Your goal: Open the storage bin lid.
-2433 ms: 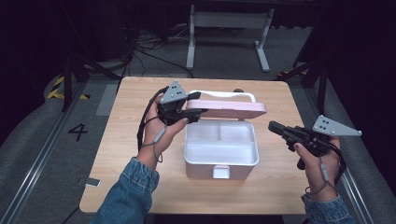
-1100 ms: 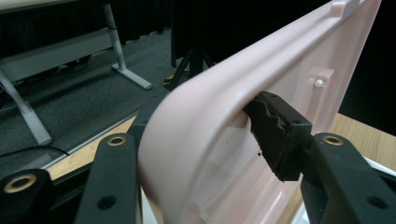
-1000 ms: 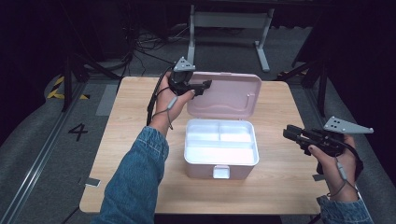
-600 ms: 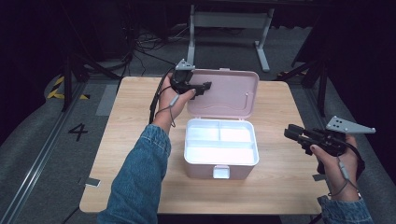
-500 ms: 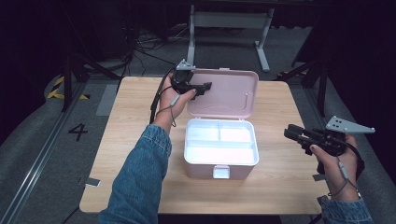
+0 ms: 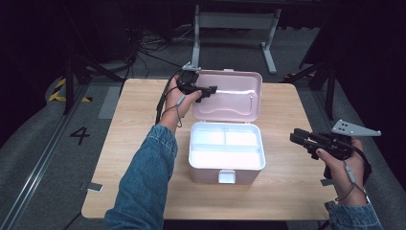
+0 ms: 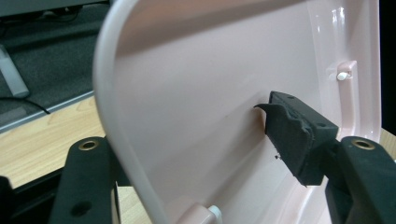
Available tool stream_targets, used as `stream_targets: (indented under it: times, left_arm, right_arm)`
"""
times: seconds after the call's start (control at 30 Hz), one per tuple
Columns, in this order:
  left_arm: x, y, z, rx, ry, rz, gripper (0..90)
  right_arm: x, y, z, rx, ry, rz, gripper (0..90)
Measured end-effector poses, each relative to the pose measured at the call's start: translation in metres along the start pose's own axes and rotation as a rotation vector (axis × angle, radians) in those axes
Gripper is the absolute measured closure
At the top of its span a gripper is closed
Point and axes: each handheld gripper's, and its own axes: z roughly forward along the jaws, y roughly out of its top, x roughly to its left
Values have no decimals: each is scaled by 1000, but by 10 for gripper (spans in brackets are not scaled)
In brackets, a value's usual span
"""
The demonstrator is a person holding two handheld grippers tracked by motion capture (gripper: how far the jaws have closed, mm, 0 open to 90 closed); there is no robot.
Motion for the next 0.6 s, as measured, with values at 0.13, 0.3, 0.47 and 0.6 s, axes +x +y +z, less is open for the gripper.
stream_targets:
  times: [0.13,0.3,0.47,0.6]
  left_arm:
    - [4,-3,4,10,-7,-26,343]
    - [10,-7,10,24,-11,-54,329]
    - [16,-13,15,40,-5,-79,327]
    - [20,-17,18,57,-5,-91,328]
  right_arm:
    - [0,-1,1,3,1,4,678]
    - [-1,-2,2,8,-2,4,674]
    - [-2,-2,2,12,-11,1,671]
    - [-2,-3,3,18,-8,10,671]
